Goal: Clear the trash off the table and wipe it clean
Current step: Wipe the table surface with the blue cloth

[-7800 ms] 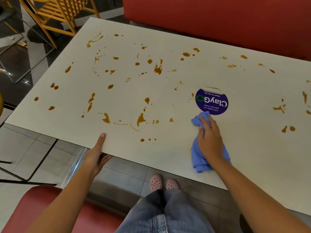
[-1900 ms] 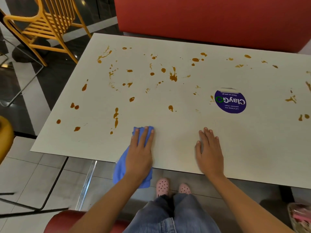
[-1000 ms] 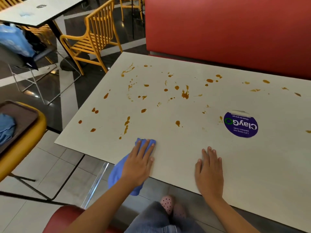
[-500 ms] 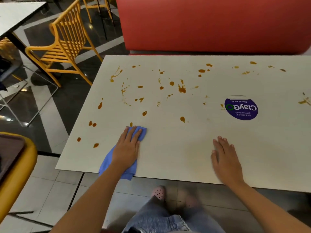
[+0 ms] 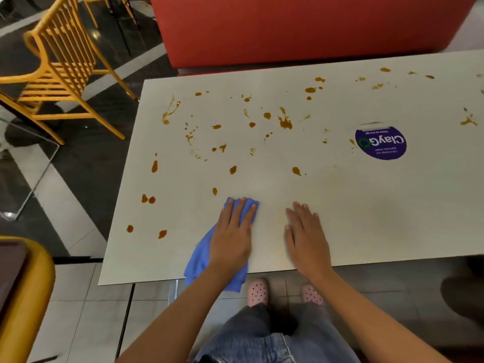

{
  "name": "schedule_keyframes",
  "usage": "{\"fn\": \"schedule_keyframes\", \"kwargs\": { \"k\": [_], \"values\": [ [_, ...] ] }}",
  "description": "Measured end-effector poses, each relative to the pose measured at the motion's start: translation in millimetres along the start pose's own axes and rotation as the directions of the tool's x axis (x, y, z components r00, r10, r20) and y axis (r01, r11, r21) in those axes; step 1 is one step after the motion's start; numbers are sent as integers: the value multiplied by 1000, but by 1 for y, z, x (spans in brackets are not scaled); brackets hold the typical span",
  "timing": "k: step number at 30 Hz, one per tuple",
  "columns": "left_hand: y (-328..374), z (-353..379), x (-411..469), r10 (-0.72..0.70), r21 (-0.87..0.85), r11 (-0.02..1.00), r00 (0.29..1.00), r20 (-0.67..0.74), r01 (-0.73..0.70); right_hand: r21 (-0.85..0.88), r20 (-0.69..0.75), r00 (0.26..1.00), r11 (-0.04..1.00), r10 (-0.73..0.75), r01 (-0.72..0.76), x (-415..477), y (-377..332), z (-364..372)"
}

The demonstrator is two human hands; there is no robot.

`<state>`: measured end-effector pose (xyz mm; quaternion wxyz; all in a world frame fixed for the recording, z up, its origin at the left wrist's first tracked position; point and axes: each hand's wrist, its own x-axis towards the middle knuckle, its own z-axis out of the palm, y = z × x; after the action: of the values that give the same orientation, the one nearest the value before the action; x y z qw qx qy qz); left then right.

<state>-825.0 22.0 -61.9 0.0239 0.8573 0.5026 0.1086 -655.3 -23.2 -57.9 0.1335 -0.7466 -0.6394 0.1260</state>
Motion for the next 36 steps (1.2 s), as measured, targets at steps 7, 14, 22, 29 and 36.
{"fn": "schedule_keyframes", "kwargs": {
  "k": [7,14,22,29,36],
  "values": [
    [-77,-11,-8,-172,167,971,985,9,168,-52,-19,1000,998,-19,18,-1,1,1],
    [-69,-16,-75,-234,146,959,970,-72,242,-28,-54,999,1000,10,-11,-2,-3,3],
    [-41,-6,-31,-102,36,994,995,-11,102,-17,-69,997,1000,24,-25,-2,-4,3],
    [-94,-26,-21,-109,122,987,994,-5,109,-13,-51,998,999,30,-31,-3,-3,3],
    [-119,-37,-85,-232,125,960,961,-148,251,-28,-55,998,999,22,-24,-2,-2,4]
  ]
}}
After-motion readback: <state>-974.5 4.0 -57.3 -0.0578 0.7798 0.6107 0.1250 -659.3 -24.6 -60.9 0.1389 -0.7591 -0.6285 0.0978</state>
